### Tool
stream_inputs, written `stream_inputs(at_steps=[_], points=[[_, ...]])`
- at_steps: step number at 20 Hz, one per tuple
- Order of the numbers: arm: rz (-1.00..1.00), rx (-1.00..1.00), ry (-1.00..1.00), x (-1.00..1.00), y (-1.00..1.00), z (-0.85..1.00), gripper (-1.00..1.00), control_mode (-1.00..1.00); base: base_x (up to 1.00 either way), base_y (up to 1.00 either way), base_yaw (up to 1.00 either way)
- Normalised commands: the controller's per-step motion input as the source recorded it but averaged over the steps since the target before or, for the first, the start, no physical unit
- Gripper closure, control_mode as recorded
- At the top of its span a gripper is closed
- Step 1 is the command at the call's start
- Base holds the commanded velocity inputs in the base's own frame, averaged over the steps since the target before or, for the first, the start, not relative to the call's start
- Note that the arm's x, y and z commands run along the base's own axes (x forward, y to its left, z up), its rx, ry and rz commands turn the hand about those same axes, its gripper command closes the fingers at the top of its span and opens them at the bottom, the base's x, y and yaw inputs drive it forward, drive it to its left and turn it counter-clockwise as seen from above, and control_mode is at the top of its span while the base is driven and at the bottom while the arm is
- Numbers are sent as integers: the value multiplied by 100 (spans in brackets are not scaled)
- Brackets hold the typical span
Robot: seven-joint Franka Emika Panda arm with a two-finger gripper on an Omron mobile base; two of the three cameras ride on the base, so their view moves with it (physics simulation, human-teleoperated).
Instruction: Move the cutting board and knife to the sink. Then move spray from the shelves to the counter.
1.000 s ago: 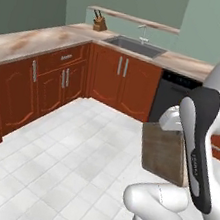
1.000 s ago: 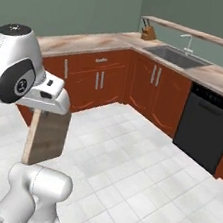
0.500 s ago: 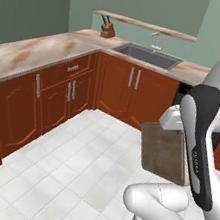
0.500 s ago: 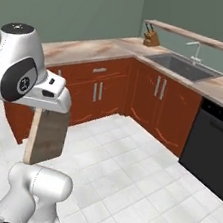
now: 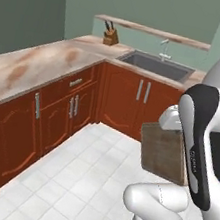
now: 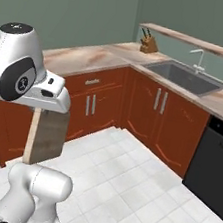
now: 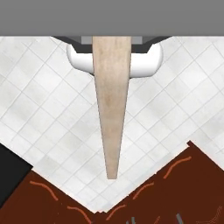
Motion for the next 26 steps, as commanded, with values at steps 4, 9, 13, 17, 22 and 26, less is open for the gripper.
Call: stream_inputs(at_steps=[4, 9, 13, 17, 22, 26], points=[[0, 0, 0, 0, 0, 0, 100, 100, 100, 3, -32], [0, 0, 0, 0, 0, 0, 100, 100, 100, 0, -40], [0, 0, 0, 0, 0, 0, 100, 100, 92, 8, -53], [0, 0, 0, 0, 0, 0, 100, 100, 72, 25, -63], [0, 0, 0, 0, 0, 0, 100, 100, 53, 7, -48], [0, 0, 0, 0, 0, 0, 100, 100, 39, 23, -31]])
